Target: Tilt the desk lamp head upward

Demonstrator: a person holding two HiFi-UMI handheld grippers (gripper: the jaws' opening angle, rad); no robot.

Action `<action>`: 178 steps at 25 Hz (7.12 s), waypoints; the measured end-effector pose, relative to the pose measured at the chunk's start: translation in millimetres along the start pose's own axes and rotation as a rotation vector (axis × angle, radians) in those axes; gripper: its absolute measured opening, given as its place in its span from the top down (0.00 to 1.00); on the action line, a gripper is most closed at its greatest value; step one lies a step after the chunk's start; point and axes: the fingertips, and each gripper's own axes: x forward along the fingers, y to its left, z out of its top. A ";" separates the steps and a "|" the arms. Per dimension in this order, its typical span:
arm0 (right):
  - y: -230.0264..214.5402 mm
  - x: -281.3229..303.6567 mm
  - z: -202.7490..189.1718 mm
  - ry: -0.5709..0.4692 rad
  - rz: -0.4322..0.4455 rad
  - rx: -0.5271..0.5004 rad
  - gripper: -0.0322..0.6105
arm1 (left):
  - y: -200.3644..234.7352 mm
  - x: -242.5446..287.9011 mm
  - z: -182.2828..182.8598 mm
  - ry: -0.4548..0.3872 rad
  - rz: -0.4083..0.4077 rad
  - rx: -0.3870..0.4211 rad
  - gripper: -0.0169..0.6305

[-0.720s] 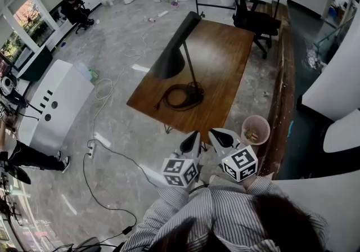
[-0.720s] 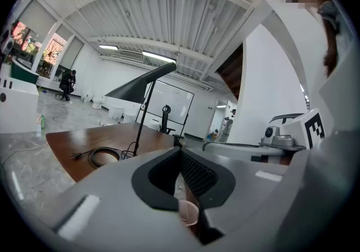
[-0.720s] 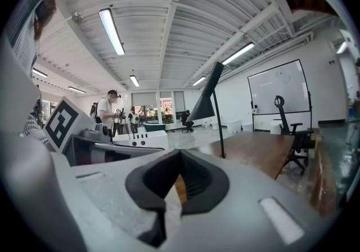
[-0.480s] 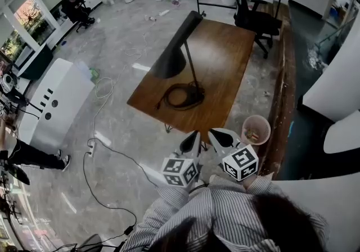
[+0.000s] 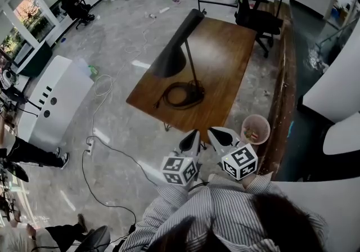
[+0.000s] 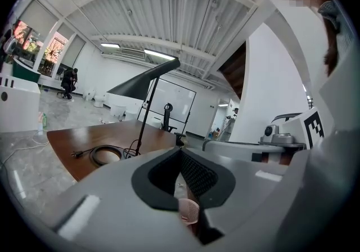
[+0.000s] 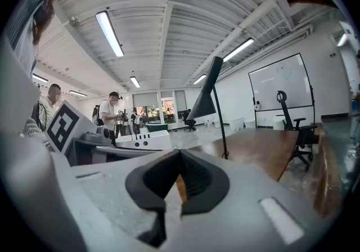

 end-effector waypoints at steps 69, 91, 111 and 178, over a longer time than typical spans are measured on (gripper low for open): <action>-130.9 125.1 253.4 -0.101 -0.270 -1.323 0.73 | 124.0 239.6 65.6 -0.026 -0.076 0.056 0.74; -132.3 149.5 273.4 0.175 -0.220 -2.159 0.57 | 124.0 237.7 65.6 -0.030 -0.085 0.027 0.72; -131.3 163.8 275.5 0.148 -0.211 -2.118 0.57 | 136.4 235.6 69.1 -0.038 -0.059 0.059 0.86; -160.7 142.2 218.6 -0.198 -0.482 -1.126 0.59 | 135.3 238.8 62.6 -0.012 -0.067 0.112 0.91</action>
